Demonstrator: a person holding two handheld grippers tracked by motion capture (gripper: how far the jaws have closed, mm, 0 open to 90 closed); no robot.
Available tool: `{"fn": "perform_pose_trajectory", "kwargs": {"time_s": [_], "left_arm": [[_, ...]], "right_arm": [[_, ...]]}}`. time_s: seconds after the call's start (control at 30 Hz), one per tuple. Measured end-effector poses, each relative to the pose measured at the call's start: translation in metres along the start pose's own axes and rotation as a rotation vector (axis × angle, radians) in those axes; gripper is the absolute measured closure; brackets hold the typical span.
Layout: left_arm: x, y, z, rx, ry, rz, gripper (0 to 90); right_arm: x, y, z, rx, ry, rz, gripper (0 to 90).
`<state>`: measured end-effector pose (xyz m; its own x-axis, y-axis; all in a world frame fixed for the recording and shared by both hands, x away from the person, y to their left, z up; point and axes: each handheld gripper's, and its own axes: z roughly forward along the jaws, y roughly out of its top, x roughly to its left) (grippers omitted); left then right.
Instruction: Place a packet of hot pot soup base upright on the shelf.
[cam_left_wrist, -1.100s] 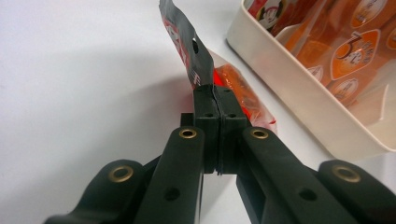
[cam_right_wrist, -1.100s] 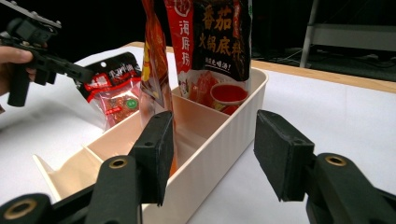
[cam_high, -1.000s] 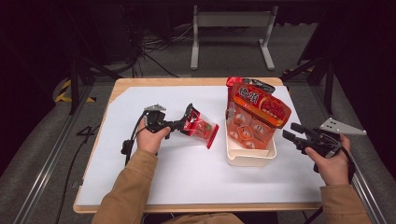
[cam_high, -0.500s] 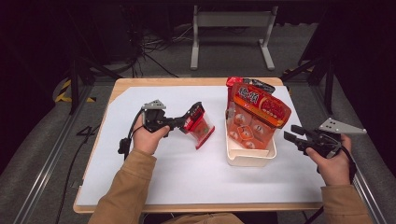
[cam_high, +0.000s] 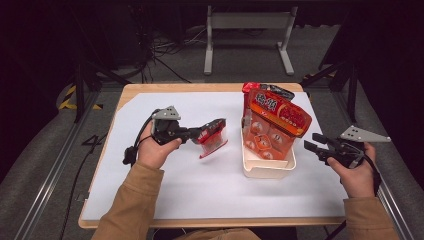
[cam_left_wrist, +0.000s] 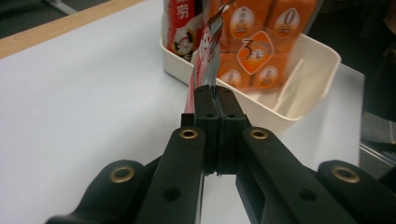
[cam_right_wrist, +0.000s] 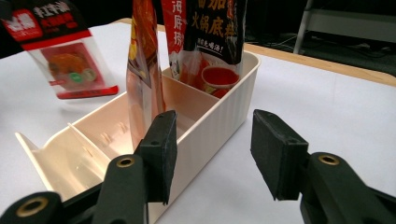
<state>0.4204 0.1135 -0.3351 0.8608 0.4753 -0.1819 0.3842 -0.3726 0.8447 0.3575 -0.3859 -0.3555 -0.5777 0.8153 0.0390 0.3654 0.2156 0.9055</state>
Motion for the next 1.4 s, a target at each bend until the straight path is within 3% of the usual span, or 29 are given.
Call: {"fn": "perform_pose_trajectory", "kwargs": {"time_s": [0.4,0.7,0.93,1.1,1.4], "left_arm": [[-0.019,0.013,-0.022,0.011,-0.049,0.066,89.9],[-0.03,0.019,-0.032,-0.019,-0.09,0.093,89.9],[-0.037,0.024,-0.034,-0.017,-0.106,0.113,89.9],[-0.042,0.029,-0.034,-0.041,-0.09,0.133,90.0],[-0.052,0.048,-0.032,-0.047,-0.106,0.163,90.0]], "right_arm": [[-0.004,-0.002,0.002,0.023,-0.009,-0.002,50.2],[-0.005,-0.003,0.004,0.052,0.005,-0.013,52.7],[-0.006,-0.004,0.005,0.061,0.009,-0.014,52.7],[-0.006,-0.004,0.005,0.062,0.011,-0.016,52.7],[-0.008,-0.005,0.006,0.066,0.01,-0.013,52.5]]}}
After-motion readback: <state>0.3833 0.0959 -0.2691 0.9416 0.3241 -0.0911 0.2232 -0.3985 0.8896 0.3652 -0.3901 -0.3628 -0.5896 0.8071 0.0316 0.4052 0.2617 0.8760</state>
